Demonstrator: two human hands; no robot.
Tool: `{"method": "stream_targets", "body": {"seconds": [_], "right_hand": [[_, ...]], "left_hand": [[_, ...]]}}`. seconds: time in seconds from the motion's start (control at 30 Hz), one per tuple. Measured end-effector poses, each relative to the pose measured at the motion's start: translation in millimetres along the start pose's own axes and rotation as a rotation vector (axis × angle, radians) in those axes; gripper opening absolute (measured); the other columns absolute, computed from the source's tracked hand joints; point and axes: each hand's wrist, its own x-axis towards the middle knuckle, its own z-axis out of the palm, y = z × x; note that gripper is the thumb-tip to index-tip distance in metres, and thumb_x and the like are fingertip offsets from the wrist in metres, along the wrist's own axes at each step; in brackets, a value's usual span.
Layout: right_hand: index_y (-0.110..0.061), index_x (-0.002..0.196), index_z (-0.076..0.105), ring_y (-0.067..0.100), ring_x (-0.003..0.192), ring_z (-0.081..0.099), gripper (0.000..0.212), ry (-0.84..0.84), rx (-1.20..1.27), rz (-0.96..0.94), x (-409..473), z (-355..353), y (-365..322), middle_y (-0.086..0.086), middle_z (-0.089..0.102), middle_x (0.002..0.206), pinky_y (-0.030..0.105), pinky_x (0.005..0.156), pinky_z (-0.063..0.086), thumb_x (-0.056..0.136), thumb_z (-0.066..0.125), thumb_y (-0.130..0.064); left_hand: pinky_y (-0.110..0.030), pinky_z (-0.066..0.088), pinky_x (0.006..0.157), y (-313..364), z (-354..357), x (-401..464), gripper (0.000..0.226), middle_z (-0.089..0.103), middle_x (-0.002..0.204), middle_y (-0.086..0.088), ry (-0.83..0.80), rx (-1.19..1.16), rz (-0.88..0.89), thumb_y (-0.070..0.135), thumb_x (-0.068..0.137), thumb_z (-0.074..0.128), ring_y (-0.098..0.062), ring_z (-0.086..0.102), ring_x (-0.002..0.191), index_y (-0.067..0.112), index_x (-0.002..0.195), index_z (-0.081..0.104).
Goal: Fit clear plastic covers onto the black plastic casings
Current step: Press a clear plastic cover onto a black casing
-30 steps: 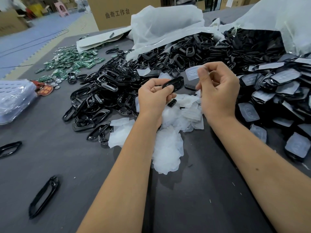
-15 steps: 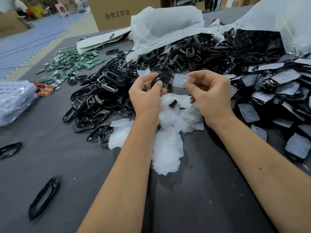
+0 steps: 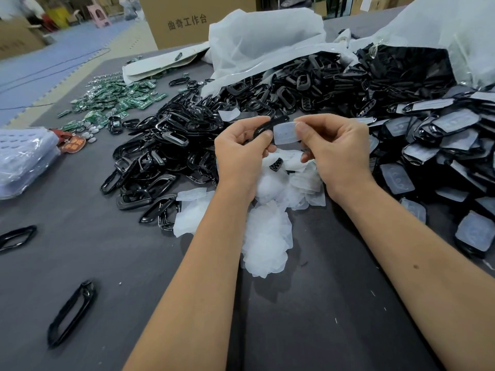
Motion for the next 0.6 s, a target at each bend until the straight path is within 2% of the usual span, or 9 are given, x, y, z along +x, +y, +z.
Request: {"method": "stream_targets", "body": {"seconds": [0.13, 0.27, 0.37, 0.6], "right_hand": [[-0.009, 0.086, 0.075, 0.018, 0.056, 0.062, 0.006, 0.023, -0.040, -0.019, 1.3, -1.2, 1.5, 0.009, 0.074, 0.075, 0.028, 0.051, 0.053, 0.089, 0.079, -0.007], [-0.011, 0.082, 0.073, 0.018, 0.053, 0.061, 0.009, 0.026, -0.099, -0.041, 2.4, -1.7, 3.6, 0.007, 0.071, 0.073, 0.029, 0.051, 0.051, 0.089, 0.078, -0.007], [-0.009, 0.086, 0.073, 0.019, 0.059, 0.063, 0.006, 0.026, -0.132, -0.067, 1.9, -1.6, 3.8, 0.011, 0.072, 0.076, 0.031, 0.052, 0.052, 0.090, 0.078, -0.010], [-0.014, 0.085, 0.076, 0.009, 0.070, 0.068, 0.005, 0.042, -0.301, -0.167, -0.4, 1.0, -1.1, -0.005, 0.074, 0.078, 0.026, 0.067, 0.057, 0.088, 0.080, -0.015]], "left_hand": [[-0.019, 0.052, 0.057, 0.4, 3.0, -3.4, 0.025, 0.073, 0.072, -0.003, -0.071, -0.016, -0.005, -0.013, 0.085, 0.070, -0.015, 0.064, 0.056, 0.006, 0.100, 0.077], [-0.018, 0.054, 0.061, 0.8, 2.0, -3.9, 0.027, 0.075, 0.079, -0.005, -0.102, -0.045, -0.052, -0.011, 0.089, 0.065, -0.018, 0.068, 0.064, 0.011, 0.098, 0.078], [-0.020, 0.055, 0.061, 2.2, 3.3, -3.9, 0.025, 0.075, 0.088, -0.012, -0.110, -0.123, -0.102, -0.003, 0.096, 0.058, -0.021, 0.069, 0.073, 0.010, 0.095, 0.080], [-0.025, 0.056, 0.061, 1.4, 2.7, -2.3, 0.035, 0.077, 0.090, -0.010, -0.143, -0.145, -0.119, 0.014, 0.100, 0.048, -0.018, 0.070, 0.073, 0.011, 0.092, 0.082]]}}
